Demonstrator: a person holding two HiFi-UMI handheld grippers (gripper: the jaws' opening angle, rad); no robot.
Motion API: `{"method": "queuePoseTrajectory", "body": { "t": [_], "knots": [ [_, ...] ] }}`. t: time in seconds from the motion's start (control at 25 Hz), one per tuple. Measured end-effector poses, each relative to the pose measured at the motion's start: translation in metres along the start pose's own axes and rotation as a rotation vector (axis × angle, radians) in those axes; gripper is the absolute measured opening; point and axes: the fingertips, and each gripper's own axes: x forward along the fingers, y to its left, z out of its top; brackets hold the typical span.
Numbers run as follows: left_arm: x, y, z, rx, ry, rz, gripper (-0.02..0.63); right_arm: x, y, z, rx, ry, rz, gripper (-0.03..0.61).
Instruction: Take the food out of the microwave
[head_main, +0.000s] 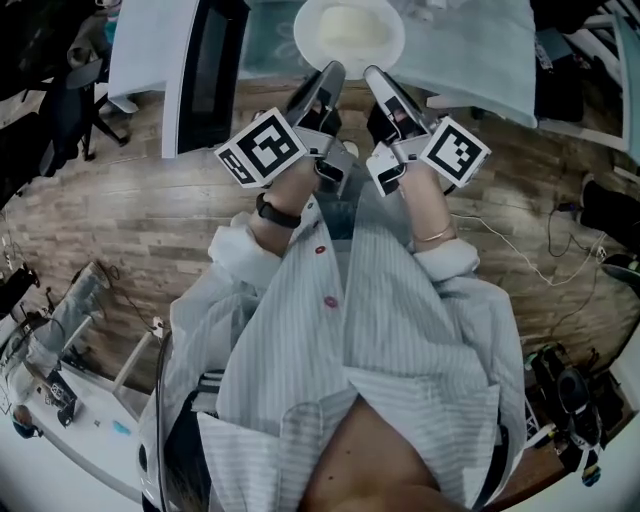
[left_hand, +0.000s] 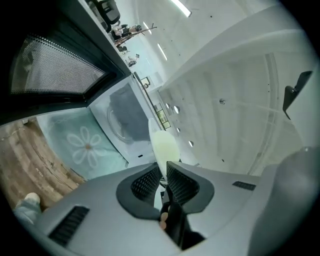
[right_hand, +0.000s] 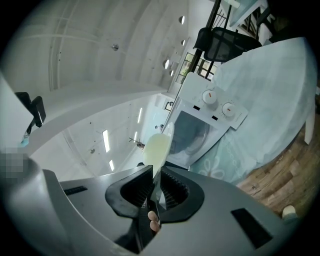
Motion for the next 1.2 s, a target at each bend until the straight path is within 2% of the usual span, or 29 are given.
{"method": "queuePoseTrajectory", "body": {
  "t": [0.6,1.2],
  "knots": [
    [-0.010,-0.021,0.009,0.012,0.056,-0.082,0.052,-0.007,0.025,0.002,-0.032,-0.064,-0.002,0.067],
    [-0.011,-0.022,0.010,0.019,0.050,-0.084,0.052,-0.005,0.028,0.003,-0.022,-0.057,0.033,0.066]
  ]
}}
